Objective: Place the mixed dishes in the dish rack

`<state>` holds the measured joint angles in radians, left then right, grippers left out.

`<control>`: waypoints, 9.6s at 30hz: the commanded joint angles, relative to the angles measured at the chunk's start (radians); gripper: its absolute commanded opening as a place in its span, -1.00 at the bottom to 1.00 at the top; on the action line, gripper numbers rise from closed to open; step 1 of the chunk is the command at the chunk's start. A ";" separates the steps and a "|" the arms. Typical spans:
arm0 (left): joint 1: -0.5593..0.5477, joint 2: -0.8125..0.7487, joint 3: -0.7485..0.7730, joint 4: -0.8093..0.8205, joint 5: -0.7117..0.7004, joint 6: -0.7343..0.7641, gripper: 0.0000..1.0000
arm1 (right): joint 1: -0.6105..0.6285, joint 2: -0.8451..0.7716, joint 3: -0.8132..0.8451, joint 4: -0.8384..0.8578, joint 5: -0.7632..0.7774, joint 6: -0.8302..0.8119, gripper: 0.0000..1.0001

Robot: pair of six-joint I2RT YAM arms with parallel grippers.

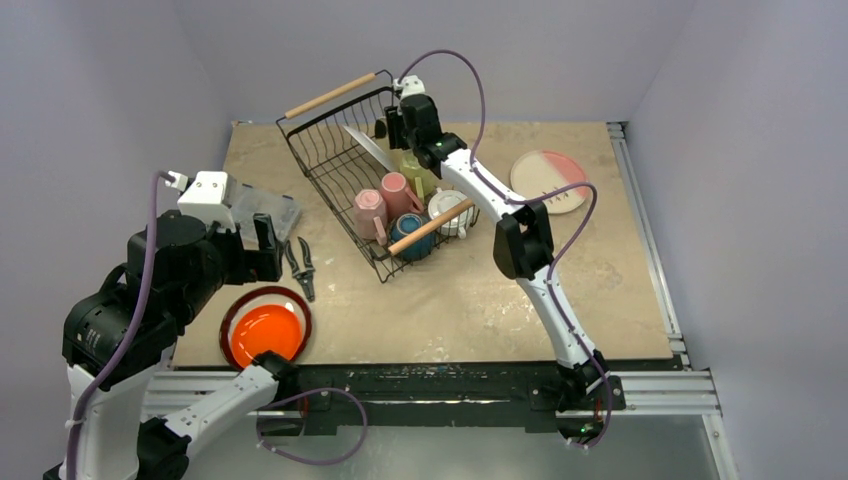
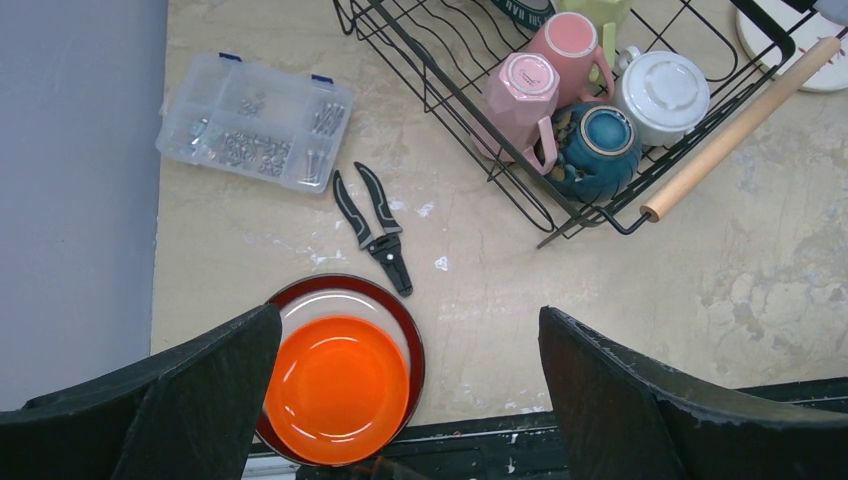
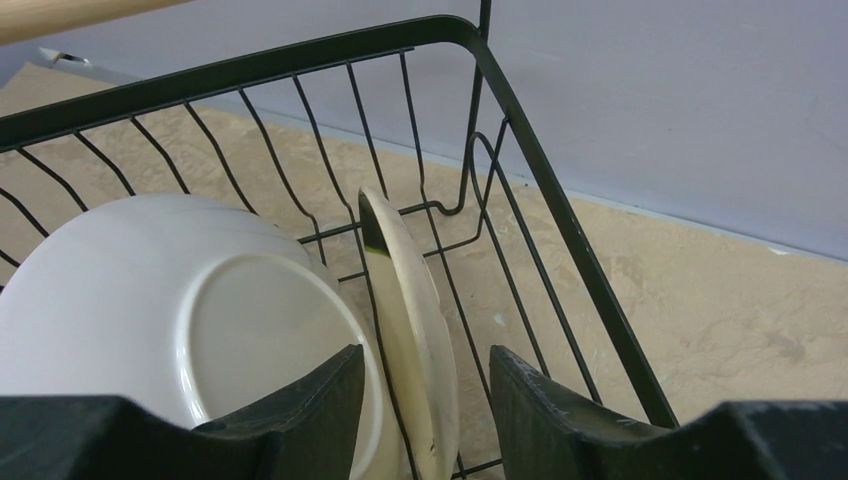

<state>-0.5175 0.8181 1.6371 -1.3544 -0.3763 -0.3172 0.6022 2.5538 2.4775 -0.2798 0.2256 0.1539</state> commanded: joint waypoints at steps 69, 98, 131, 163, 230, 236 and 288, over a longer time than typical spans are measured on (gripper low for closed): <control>0.005 -0.025 -0.035 0.102 0.001 0.041 1.00 | -0.166 -0.697 -0.392 -0.068 -0.131 0.457 -1.00; 0.005 0.004 0.035 -0.003 -0.018 0.063 1.00 | 0.269 -0.216 -0.067 0.267 0.417 -0.423 -1.00; 0.005 0.009 0.019 -0.018 -0.013 0.095 1.00 | 0.260 -0.170 -0.023 0.285 0.336 -0.461 -1.00; 0.005 0.001 -0.014 -0.009 -0.025 0.162 1.00 | 0.246 0.027 0.015 0.383 0.388 -0.495 -1.00; 0.005 -0.070 -0.151 0.194 0.002 0.091 1.00 | 0.079 -0.692 -0.445 -0.085 0.347 -0.009 0.55; 0.005 -0.084 -0.159 0.199 0.007 0.072 1.00 | -0.276 -0.920 -0.776 -0.153 0.127 0.329 0.61; 0.005 0.058 -0.154 0.090 0.211 -0.018 1.00 | -0.653 -0.530 -1.054 -0.372 -0.106 0.581 -1.00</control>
<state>-0.5175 0.9146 1.5402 -1.2881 -0.2165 -0.3393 -0.1150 2.0792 1.5249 -0.5449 0.0982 0.7486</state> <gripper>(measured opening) 0.998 0.024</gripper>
